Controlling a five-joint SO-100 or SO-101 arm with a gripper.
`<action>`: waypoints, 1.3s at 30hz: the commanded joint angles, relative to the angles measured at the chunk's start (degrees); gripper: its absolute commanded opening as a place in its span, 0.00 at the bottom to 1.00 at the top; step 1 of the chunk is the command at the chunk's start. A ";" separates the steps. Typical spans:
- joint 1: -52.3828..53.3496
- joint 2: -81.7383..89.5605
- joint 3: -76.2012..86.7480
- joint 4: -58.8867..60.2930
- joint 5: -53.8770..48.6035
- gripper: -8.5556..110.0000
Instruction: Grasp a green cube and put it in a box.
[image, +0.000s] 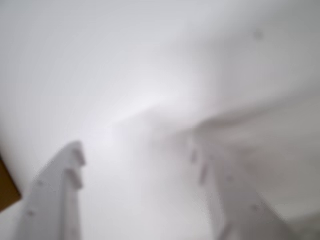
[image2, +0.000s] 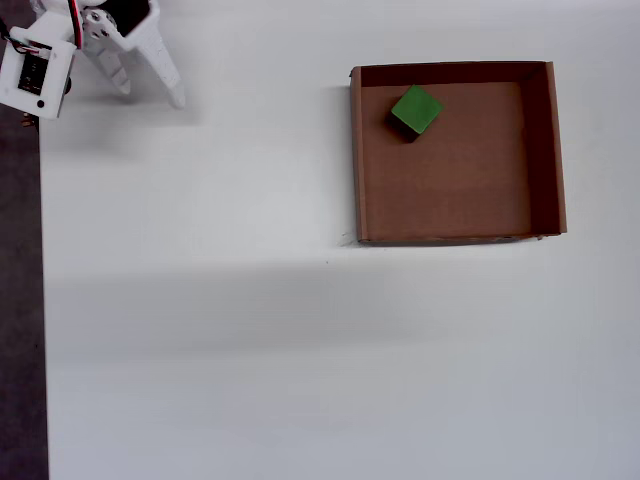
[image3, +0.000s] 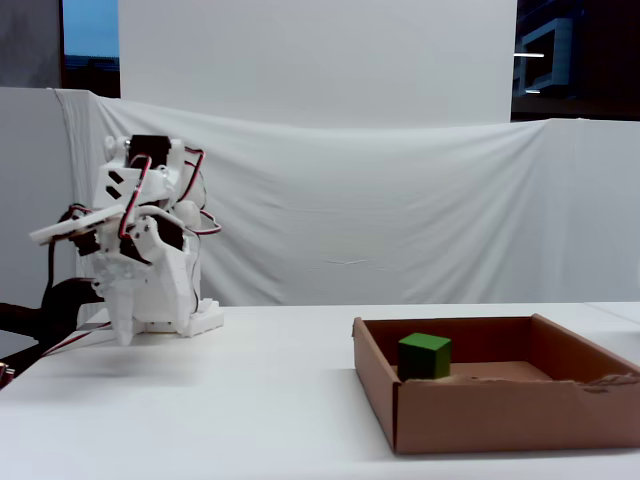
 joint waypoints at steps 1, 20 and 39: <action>0.35 0.18 -0.26 0.18 0.18 0.32; 6.24 0.26 -0.26 0.26 0.26 0.32; 7.03 0.26 -0.26 0.26 0.35 0.32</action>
